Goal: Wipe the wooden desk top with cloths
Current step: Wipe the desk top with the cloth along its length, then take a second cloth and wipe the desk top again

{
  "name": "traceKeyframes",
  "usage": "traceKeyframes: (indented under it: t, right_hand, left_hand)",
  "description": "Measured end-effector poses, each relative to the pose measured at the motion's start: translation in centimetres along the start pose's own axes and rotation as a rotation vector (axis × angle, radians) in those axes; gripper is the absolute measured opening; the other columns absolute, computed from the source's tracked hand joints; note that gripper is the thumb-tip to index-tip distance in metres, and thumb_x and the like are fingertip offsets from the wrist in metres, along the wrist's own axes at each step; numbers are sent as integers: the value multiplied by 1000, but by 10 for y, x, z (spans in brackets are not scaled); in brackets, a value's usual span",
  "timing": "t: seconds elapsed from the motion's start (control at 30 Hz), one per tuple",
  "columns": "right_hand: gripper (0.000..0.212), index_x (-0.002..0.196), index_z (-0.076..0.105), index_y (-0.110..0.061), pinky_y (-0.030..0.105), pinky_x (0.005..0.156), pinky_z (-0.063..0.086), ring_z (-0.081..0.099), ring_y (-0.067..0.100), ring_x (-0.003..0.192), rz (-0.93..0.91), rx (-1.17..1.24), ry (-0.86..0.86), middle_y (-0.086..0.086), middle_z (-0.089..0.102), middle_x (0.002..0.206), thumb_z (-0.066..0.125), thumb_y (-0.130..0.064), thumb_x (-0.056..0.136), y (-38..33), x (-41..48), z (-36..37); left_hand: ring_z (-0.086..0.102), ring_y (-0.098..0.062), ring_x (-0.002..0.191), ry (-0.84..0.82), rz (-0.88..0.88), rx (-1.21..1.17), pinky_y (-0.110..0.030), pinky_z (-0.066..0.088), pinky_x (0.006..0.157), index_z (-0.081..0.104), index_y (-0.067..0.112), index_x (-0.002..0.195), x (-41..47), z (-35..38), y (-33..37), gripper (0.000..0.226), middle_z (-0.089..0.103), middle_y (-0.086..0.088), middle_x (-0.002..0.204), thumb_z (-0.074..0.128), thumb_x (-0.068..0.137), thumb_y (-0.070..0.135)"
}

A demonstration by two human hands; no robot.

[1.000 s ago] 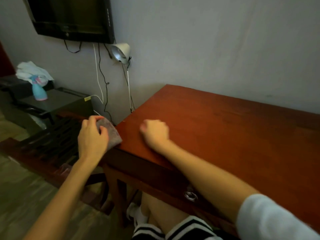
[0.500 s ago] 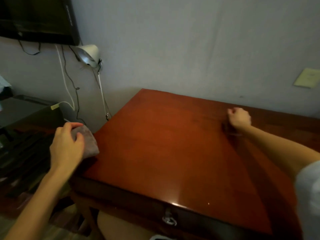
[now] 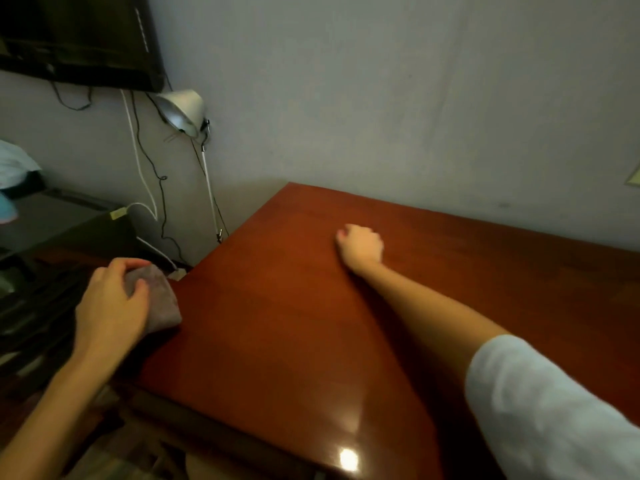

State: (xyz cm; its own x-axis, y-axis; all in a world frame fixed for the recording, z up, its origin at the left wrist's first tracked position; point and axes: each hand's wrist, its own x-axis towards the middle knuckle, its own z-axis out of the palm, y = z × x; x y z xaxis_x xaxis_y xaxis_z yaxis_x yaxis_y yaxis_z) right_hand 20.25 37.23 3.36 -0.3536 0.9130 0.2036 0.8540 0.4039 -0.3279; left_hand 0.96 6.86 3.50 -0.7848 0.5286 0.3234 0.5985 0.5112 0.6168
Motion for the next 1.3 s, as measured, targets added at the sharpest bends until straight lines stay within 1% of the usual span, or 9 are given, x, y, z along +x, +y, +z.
traceKeyframes:
  t: [0.3, 0.53, 0.63, 0.73, 0.83, 0.97, 1.07, 1.17, 1.3]
  right_hand:
    - [32, 99, 63, -9, 36, 66, 44, 63, 34, 86, -709, 180, -164, 13, 66, 95, 41, -32, 99, -207, -144, 57]
    - [29, 74, 50, -22, 29, 58, 36, 54, 15, 69, -1236, 296, -318, -2, 58, 77, 51, -44, 94, -218, -172, 59]
    - [25, 82, 55, -21, 21, 57, 33, 48, 7, 73, -1499, 181, -421, -9, 52, 82, 57, -45, 90, -205, -159, 35]
    - [25, 111, 60, -20, 27, 82, 45, 55, 12, 96, -1294, 321, -341, -3, 59, 103, 56, -37, 93, -193, -142, 19]
    - [47, 137, 45, -19, 35, 104, 37, 43, 18, 127, -1047, 220, -293, 1, 48, 137, 35, -46, 99, -170, -166, 20]
    - [86, 153, 9, -23, 31, 117, -1, -3, 14, 147, -1261, -22, -403, -2, 3, 160, 9, -73, 83, -154, -212, 34]
    - [71, 152, 6, -28, 24, 116, -10, -14, 8, 145, -1473, -3, -499, -6, -6, 160, 25, -62, 93, -149, -183, 35]
    - [50, 147, 29, -32, 20, 118, -2, 0, 0, 145, -1660, 30, -619, -12, 12, 158, 33, -46, 99, -149, -143, 28]
    - [39, 109, 71, -26, 34, 111, 36, 46, 2, 128, -1463, 400, -415, -10, 62, 127, 34, -36, 100, -170, -137, 17]
  left_hand:
    - [55, -43, 102, 213, -175, 83, -48, 44, 87, 60, 10, 110, -33, -71, -53, 24, 57, -25, 109, 53, 87, 6]
    - [56, -39, 105, 263, -292, 88, -44, 44, 88, 60, 14, 112, -70, -90, -79, 25, 59, -20, 112, 53, 88, 9]
    - [57, -34, 103, 242, -292, 70, -42, 46, 89, 59, 16, 112, -78, -85, -77, 24, 58, -16, 112, 52, 90, 11]
    - [58, -31, 102, 245, -296, 54, -38, 44, 87, 59, 17, 111, -79, -81, -76, 23, 59, -14, 112, 51, 90, 11]
    - [58, -29, 102, 229, -296, 34, -37, 43, 87, 58, 18, 111, -76, -76, -72, 22, 58, -12, 112, 50, 91, 12]
    - [58, -27, 103, 211, -258, 30, -35, 43, 86, 58, 19, 111, -69, -69, -67, 22, 58, -10, 113, 49, 91, 12]
    - [58, -25, 102, 214, -256, 24, -32, 41, 85, 58, 20, 111, -68, -66, -66, 22, 58, -8, 113, 49, 91, 12]
    - [58, -25, 104, 192, -275, 27, -33, 42, 87, 58, 19, 111, -67, -64, -65, 23, 59, -9, 113, 50, 91, 12]
    - [61, -25, 102, 37, -331, -15, -34, 46, 83, 62, 22, 103, -66, -56, -63, 18, 66, -5, 105, 54, 91, 32]
